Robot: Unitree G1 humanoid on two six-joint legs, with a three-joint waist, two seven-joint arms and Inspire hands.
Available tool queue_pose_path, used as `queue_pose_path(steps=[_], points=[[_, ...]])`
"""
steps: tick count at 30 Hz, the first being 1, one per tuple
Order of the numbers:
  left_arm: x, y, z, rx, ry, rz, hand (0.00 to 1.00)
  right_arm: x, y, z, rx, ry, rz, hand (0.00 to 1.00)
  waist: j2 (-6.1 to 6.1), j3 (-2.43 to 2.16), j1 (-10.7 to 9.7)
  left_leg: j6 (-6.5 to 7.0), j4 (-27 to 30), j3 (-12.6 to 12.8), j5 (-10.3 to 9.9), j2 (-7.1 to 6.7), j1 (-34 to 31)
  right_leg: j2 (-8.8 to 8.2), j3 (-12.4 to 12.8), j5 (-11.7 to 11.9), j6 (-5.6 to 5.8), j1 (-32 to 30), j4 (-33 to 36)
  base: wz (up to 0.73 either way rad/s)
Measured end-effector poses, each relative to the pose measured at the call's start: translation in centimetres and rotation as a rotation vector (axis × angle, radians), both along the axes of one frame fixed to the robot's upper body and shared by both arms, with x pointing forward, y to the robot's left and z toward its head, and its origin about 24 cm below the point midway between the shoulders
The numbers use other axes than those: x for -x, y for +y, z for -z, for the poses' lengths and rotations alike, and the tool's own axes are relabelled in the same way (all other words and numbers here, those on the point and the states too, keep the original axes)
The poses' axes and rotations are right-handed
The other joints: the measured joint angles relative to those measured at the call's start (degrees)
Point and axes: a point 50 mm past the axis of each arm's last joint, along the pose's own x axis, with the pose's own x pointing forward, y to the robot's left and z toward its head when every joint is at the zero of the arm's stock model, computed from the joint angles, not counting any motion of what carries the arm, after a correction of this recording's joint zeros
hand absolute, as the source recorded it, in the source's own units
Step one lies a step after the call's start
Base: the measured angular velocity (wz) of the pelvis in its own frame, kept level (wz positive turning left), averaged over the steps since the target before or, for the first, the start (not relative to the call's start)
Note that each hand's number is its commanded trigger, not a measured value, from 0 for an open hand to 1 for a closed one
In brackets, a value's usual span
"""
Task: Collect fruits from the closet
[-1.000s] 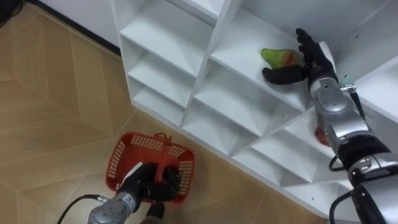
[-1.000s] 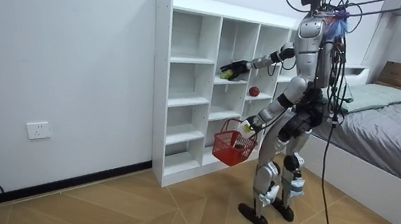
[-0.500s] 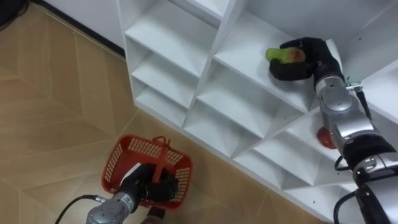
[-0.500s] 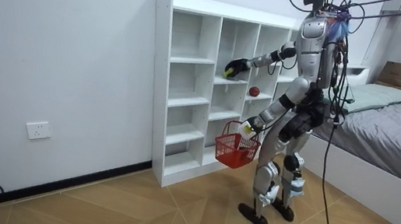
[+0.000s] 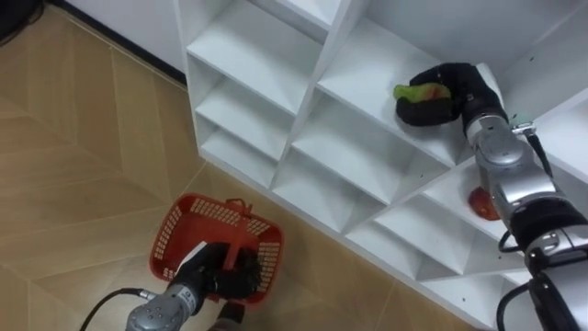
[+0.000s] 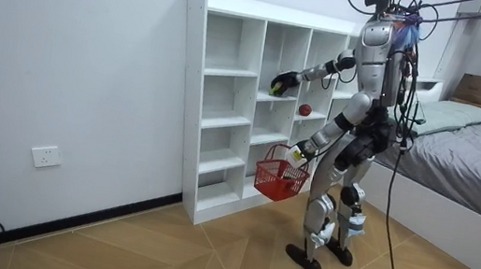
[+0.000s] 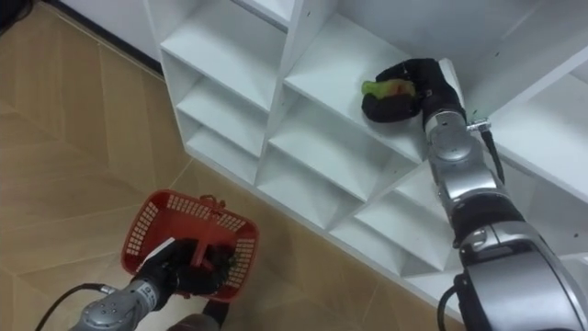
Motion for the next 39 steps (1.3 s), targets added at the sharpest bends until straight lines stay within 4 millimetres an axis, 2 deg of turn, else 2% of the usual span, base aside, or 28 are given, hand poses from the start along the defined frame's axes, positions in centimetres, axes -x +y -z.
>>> queue_pose_path(steps=[9, 12, 14, 15, 17, 22, 25, 29, 35, 39], points=[[-0.7, 0.1, -0.4, 0.012, -0.021, -0.025, 1.00, 1.3, 1.2, 0.8, 0.004, -0.009, -0.102, 1.00, 0.53, -0.34, -1.5, 0.10, 0.5, 0.2, -0.2, -0.02, 0.9, -0.07, -0.4, 0.0, 0.07, 1.3, 0.0, 0.01], [-0.6, -0.6, -0.3, 0.045, -0.015, -0.041, 1.00, 2.6, 1.9, 1.5, 0.000, -0.017, -0.141, 1.00, 1.97, -1.08, -2.3, 0.32, 1.3, 0.3, -0.5, -0.06, 1.2, -0.12, -0.3, -0.1, 0.18, 1.9, 0.1, 0.00], [-0.5, -0.8, -0.2, 0.048, -0.013, -0.048, 1.00, 3.8, 3.1, 2.1, -0.025, -0.023, -0.197, 1.00, 2.95, -1.61, -3.3, 0.40, 1.0, 0.8, -0.6, 0.04, 2.5, -0.24, 0.0, -0.1, 0.22, 2.7, 0.1, -0.13], [-0.5, -0.9, -0.2, 0.050, -0.013, -0.050, 1.00, 4.2, 3.3, 2.3, -0.028, -0.024, -0.211, 1.00, 3.15, -1.71, -3.5, 0.40, 0.8, 0.9, -0.6, 0.05, 2.9, -0.27, 0.3, -0.1, 0.23, 3.0, 0.1, -0.15], [-0.4, -1.2, -0.1, 0.059, -0.011, -0.053, 1.00, 5.6, 3.8, 2.9, -0.044, -0.019, -0.244, 1.00, 4.00, -2.21, -4.6, 0.42, 0.3, 1.8, -0.6, 0.06, 4.7, -0.27, 1.8, -0.4, 0.43, 4.3, 0.0, -0.13], [-0.3, -1.2, -0.1, 0.068, -0.013, -0.063, 1.00, 7.8, 5.7, 4.2, -0.072, 0.014, -0.346, 1.00, 4.57, -2.65, -6.2, 0.33, -1.0, 3.8, -0.8, 0.17, 8.6, -0.24, 4.1, -1.0, 0.52, 6.7, -0.1, -0.21], [-0.2, -1.3, 0.0, 0.075, -0.011, -0.060, 1.00, 9.0, 6.1, 4.8, -0.100, 0.038, -0.386, 1.00, 4.98, -3.01, -7.0, 0.19, -1.1, 4.3, -1.0, 0.87, 9.4, 0.04, 4.6, -0.7, 0.33, 7.5, -1.0, -0.12], [0.3, -1.4, -0.1, 0.087, -0.020, -0.061, 1.00, 11.0, 7.6, 6.1, -0.173, 0.079, -0.426, 1.00, 5.45, -3.25, -7.3, -0.09, -1.1, 5.9, -1.8, 1.34, 10.8, 0.52, 6.0, -0.5, 0.08, 8.4, -1.3, -0.20], [0.2, -2.6, -0.5, 0.137, -0.044, -0.041, 1.00, 12.8, 8.7, 7.1, -0.218, 0.120, -0.462, 1.00, 7.39, -3.18, -8.3, 0.14, -1.2, 7.4, -2.2, 1.92, 11.9, 0.23, 6.3, -0.5, 0.07, 8.9, -1.0, -0.11], [0.3, -2.6, -0.5, 0.145, -0.049, -0.033, 1.00, 13.6, 9.2, 8.6, -0.207, 0.183, -0.469, 1.00, 7.69, -3.11, -9.3, 0.20, -1.5, 8.1, -2.6, 1.96, 13.0, 0.25, 7.4, -0.7, 0.29, 9.6, -1.0, -0.10]])
